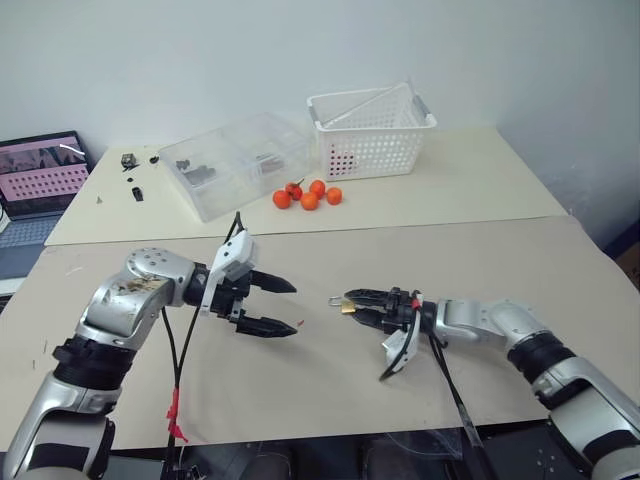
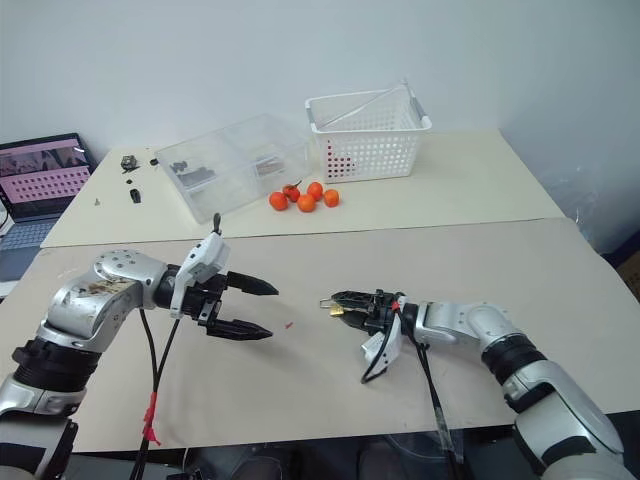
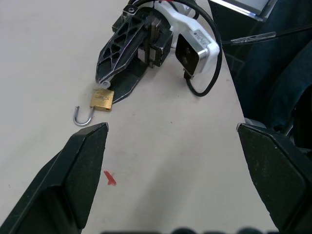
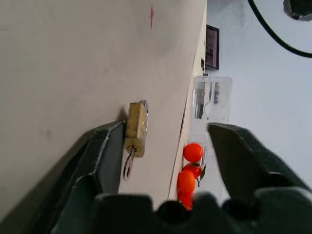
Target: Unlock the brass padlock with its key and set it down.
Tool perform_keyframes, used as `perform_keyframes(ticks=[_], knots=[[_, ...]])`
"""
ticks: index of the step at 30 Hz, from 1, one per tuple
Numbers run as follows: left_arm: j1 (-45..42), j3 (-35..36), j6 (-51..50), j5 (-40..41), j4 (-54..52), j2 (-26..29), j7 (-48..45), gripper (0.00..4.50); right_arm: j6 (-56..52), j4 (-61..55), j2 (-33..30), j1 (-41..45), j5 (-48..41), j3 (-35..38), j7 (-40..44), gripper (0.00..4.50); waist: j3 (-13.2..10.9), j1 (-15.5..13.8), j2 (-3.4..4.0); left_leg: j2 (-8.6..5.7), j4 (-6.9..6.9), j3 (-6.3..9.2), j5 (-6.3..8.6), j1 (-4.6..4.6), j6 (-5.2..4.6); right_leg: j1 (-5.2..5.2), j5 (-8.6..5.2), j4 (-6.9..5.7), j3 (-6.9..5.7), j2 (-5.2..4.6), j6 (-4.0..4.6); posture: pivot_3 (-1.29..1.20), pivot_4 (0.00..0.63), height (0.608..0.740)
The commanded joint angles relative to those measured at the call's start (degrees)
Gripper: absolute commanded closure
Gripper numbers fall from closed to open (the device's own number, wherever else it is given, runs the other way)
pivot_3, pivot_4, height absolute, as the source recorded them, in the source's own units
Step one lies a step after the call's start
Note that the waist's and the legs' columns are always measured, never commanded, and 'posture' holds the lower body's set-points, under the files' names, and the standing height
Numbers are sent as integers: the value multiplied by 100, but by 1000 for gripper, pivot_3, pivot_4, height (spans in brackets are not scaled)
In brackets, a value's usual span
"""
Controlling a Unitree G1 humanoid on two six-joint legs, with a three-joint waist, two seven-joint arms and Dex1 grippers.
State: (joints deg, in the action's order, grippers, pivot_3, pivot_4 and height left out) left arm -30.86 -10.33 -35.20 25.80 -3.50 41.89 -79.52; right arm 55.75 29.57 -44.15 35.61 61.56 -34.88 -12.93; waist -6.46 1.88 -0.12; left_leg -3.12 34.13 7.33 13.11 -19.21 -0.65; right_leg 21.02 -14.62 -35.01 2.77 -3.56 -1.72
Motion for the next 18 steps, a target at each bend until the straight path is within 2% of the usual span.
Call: perform_keyframes(ticks=[1,7,15,17,18], knots=[[-166,-52,190,-44,100,-83,-51,0,89,169,-496,-358,165,-126,220,30,2,-8,-2,-1,5,0,0,1,0,-3,0,2,0,0,0,0,150,740],[-246,-175,360,-123,319,-271,-108,0,130,32,-1226,-698,196,87,70,30,4,-88,-2,-4,15,-1,1,9,-1,-18,-4,11,1,-1,5,0,150,740],[-308,-233,482,-178,457,-423,-132,0,191,68,-1671,-939,-14,258,268,30,4,-94,-5,-4,17,-2,1,14,-1,-29,-8,12,1,-1,9,0,150,740],[-303,-184,606,-213,496,-454,-95,0,211,273,-1668,-910,-611,396,676,30,3,-92,-7,-4,17,-2,1,15,-1,-34,-8,15,1,-2,9,0,150,740],[-306,-132,726,-245,546,-487,-43,0,226,465,-1614,-897,-1398,468,1204,30,2,-89,-9,-4,16,-2,1,15,-1,-37,-8,17,1,-2,9,0,150,740]])
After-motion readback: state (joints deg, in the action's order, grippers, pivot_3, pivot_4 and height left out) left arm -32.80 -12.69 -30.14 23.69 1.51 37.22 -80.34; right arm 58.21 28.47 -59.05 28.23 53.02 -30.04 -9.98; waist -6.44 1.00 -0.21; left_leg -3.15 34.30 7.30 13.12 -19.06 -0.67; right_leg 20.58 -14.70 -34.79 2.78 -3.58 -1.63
